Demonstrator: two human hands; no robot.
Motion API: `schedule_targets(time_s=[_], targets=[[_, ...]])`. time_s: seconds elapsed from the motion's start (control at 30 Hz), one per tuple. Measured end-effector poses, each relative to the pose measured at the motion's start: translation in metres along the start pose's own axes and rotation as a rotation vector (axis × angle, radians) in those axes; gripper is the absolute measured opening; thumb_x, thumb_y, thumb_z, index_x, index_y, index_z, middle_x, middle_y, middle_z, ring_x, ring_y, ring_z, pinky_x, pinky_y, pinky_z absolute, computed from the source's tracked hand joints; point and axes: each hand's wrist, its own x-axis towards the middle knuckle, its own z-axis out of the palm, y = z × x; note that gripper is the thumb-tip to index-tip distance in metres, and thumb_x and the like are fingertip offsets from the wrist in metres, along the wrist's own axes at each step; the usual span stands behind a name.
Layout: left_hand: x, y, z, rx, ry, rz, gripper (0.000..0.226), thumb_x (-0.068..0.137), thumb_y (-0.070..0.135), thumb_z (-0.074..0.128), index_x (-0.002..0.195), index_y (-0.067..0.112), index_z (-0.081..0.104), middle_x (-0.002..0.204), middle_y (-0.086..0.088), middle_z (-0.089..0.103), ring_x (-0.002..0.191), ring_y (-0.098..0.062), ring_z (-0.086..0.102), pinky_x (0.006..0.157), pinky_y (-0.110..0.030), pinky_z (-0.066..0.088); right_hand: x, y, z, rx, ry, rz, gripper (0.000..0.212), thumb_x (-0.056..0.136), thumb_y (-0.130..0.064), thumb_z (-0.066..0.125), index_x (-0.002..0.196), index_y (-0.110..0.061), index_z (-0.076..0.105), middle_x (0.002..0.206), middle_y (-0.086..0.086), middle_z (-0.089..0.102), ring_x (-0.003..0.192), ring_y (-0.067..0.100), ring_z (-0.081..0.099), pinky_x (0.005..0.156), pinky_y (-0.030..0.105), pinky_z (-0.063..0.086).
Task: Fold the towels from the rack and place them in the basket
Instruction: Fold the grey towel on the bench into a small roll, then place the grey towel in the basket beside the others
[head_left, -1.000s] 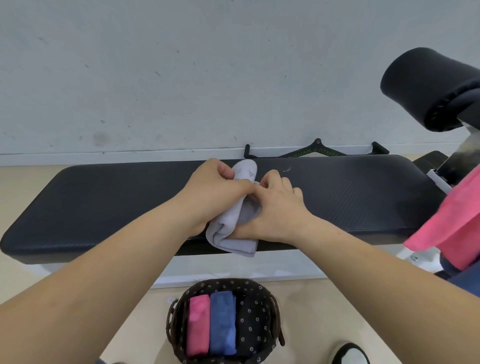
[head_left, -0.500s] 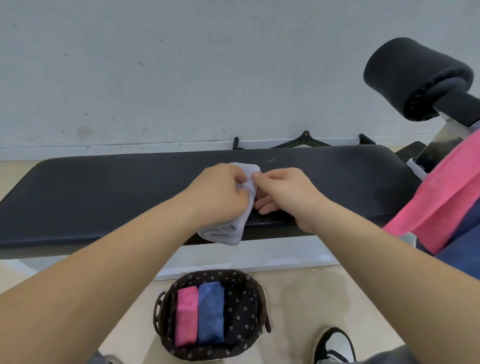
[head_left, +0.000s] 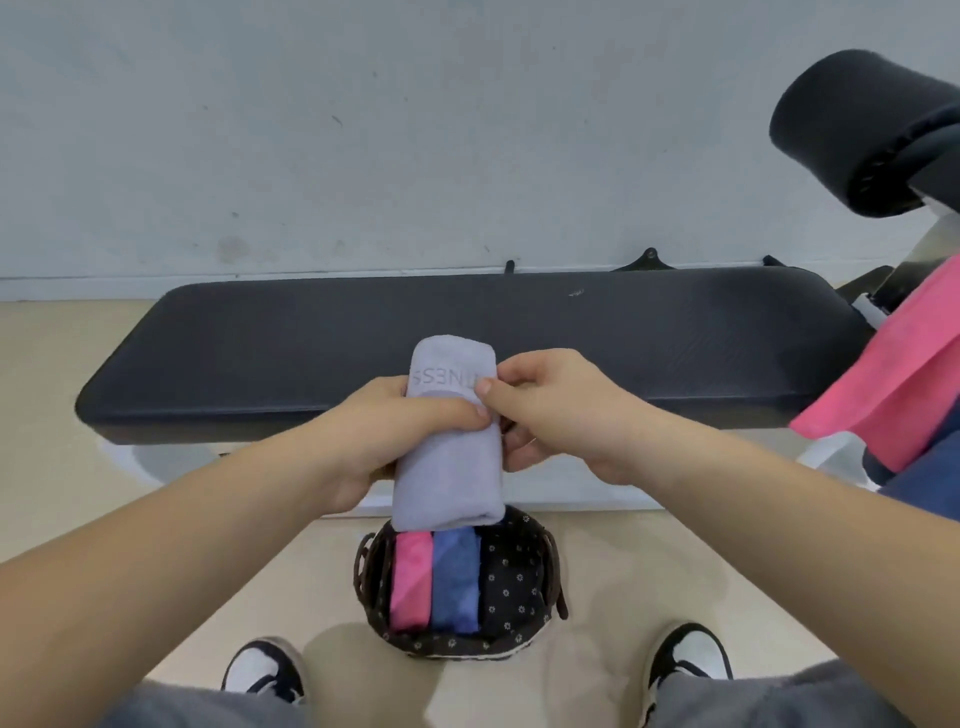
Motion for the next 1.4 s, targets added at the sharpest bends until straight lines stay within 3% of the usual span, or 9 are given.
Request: schedule_targets(time_s=[0.17,0.33,0.43,0.53,0.7,0.83,1.03,1.23,1.4], targets=[[-0.019,-0.064,0.022,-0.054,-0.027,-0.104,0.026,0.083,0.007,0.078,0.107,0.016,0.075,0.094,-0.003,0.081,0.083,-0.018,0.079,0.067,-0.029,0.061,-0.036,0.031,0.024,-0.377,-0.180,0.135,0.031,0.102,-0.039,0.058,0.106,-0.011,0.070,0.103,0.014,0.073,0.083,0.024,0.076,0.064,0.029,0.063],[-0.007,-0.118,0.057,-0.293,-0.041,-0.238,0.045,0.070,0.007,0.082,0.115,0.011,0.074,0.102,-0.012,0.080,0.096,-0.030,0.078,0.094,-0.053,0.059,-0.047,0.081,0.031,-0.478,-0.152,0.209,0.032,0.097,-0.042,0.064,0.109,-0.013,0.072,0.106,0.008,0.074,0.099,0.027,0.071,0.082,0.040,0.061],[0.009,-0.139,0.069,-0.394,-0.025,-0.259,0.052,0.063,0.016,0.083,0.114,0.012,0.076,0.103,-0.012,0.080,0.099,-0.034,0.077,0.095,-0.059,0.057,-0.037,0.109,0.036,-0.429,-0.268,0.278,0.034,0.095,-0.038,0.066,0.124,-0.020,0.065,0.107,-0.001,0.069,0.091,0.018,0.066,0.075,0.031,0.056],[0.023,-0.154,0.071,-0.462,0.025,-0.282,0.037,0.073,0.012,0.083,0.110,0.010,0.077,0.101,-0.012,0.080,0.100,-0.034,0.076,0.095,-0.060,0.057,-0.013,0.137,0.041,-0.261,-0.333,0.419,0.049,0.087,-0.031,0.066,0.135,-0.025,0.059,0.126,0.002,0.069,0.115,0.021,0.066,0.097,0.039,0.058],[0.047,-0.188,0.046,-0.546,0.028,-0.331,0.032,0.084,0.008,0.080,0.115,0.012,0.073,0.105,-0.009,0.080,0.100,-0.029,0.076,0.077,-0.040,0.061,0.022,0.180,0.063,0.067,-0.368,0.506,0.029,0.100,-0.019,0.062,0.128,-0.021,0.068,0.120,0.001,0.076,0.116,0.021,0.069,0.099,0.035,0.055],[0.077,-0.213,0.037,-0.571,0.056,-0.382,0.037,0.083,0.014,0.083,0.118,0.010,0.073,0.106,-0.012,0.080,0.100,-0.031,0.077,0.082,-0.044,0.062,0.049,0.208,0.074,0.179,-0.387,0.555,0.043,0.089,-0.025,0.070,0.130,-0.013,0.068,0.124,0.007,0.075,0.122,0.026,0.067,0.110,0.041,0.049],[0.133,-0.253,0.067,-0.440,0.120,-0.510,0.030,0.088,0.019,0.076,0.117,0.014,0.070,0.099,-0.011,0.081,0.089,-0.031,0.079,0.080,-0.049,0.064,0.079,0.261,0.097,0.127,-0.081,0.647,0.037,0.074,-0.009,0.060,0.110,-0.009,0.072,0.107,0.012,0.078,0.101,0.029,0.075,0.094,0.048,0.060],[0.145,-0.275,0.097,-0.256,0.019,-0.544,0.044,0.074,0.010,0.067,0.115,0.024,0.062,0.110,-0.009,0.073,0.099,-0.031,0.074,0.082,-0.053,0.064,0.086,0.290,0.104,0.039,0.200,0.692,0.019,0.094,-0.010,0.055,0.112,-0.008,0.060,0.100,0.009,0.068,0.082,0.021,0.064,0.063,0.028,0.049],[0.154,-0.287,0.109,-0.204,0.008,-0.460,0.054,0.079,-0.001,0.066,0.117,0.035,0.053,0.112,0.002,0.070,0.102,-0.031,0.073,0.085,-0.052,0.063,0.095,0.281,0.092,-0.105,0.159,0.595,0.042,0.088,-0.001,0.047,0.126,-0.017,0.054,0.114,0.009,0.064,0.097,0.026,0.061,0.077,0.034,0.050]])
